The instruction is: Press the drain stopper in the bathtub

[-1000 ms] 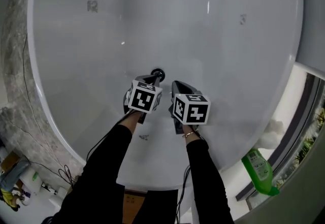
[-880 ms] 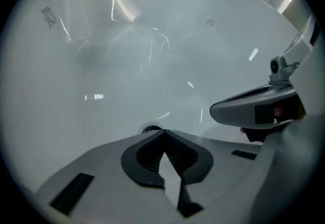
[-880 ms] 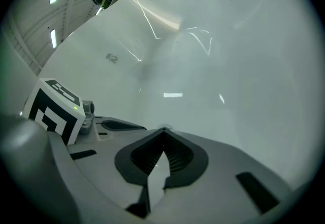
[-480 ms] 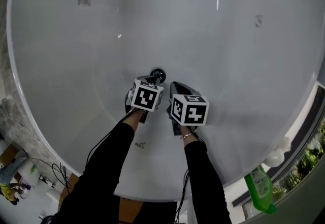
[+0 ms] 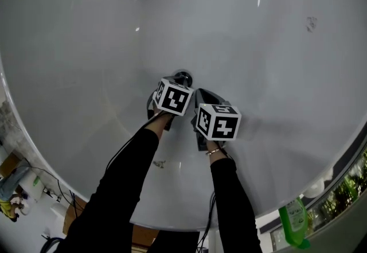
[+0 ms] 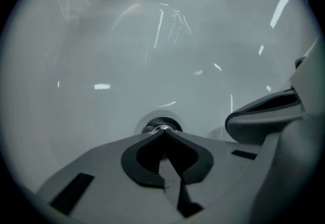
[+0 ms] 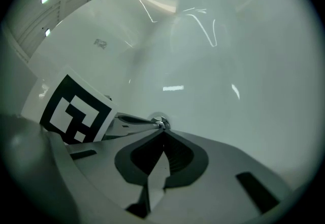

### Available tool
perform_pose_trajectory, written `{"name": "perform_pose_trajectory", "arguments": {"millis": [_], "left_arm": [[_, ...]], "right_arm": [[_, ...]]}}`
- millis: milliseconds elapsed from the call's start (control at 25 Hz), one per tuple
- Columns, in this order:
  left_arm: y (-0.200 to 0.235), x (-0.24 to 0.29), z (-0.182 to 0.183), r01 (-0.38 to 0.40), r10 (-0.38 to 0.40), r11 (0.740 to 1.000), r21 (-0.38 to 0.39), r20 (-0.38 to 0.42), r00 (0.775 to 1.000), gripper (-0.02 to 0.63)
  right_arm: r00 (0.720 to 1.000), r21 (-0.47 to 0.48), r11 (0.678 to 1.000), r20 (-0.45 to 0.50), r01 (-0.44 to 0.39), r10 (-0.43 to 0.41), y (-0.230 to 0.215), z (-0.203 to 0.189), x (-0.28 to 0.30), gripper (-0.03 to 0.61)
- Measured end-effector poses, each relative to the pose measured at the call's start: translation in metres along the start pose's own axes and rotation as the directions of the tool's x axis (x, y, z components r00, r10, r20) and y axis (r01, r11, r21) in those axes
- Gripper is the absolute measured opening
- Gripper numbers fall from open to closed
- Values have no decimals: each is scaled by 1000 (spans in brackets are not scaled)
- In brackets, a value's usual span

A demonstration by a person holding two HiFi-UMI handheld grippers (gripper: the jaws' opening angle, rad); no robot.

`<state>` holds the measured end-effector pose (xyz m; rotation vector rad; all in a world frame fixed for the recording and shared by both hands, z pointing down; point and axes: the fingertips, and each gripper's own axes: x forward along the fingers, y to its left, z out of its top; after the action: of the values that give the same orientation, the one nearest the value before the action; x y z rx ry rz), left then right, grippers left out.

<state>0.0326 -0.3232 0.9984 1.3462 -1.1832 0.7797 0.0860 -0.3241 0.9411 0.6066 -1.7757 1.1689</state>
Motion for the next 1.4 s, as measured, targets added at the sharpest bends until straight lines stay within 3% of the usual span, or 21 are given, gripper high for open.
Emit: {"name": "perform_pose_trajectory", "arguments": {"millis": [440, 760, 1400], "left_arm": [[0, 3, -1, -43, 44, 996, 78, -4, 999, 5], [1, 4, 0, -47, 48, 998, 36, -22, 999, 5], [-9, -28, 2, -17, 16, 999, 50, 22, 1000, 5]], "right_arm": [[1000, 30, 1000, 3, 1, -1, -2, -5, 4, 2], [999, 51, 998, -3, 34, -34, -12, 0, -3, 2], [1000, 9, 1000, 12, 15, -15, 9, 10, -20, 2]]}}
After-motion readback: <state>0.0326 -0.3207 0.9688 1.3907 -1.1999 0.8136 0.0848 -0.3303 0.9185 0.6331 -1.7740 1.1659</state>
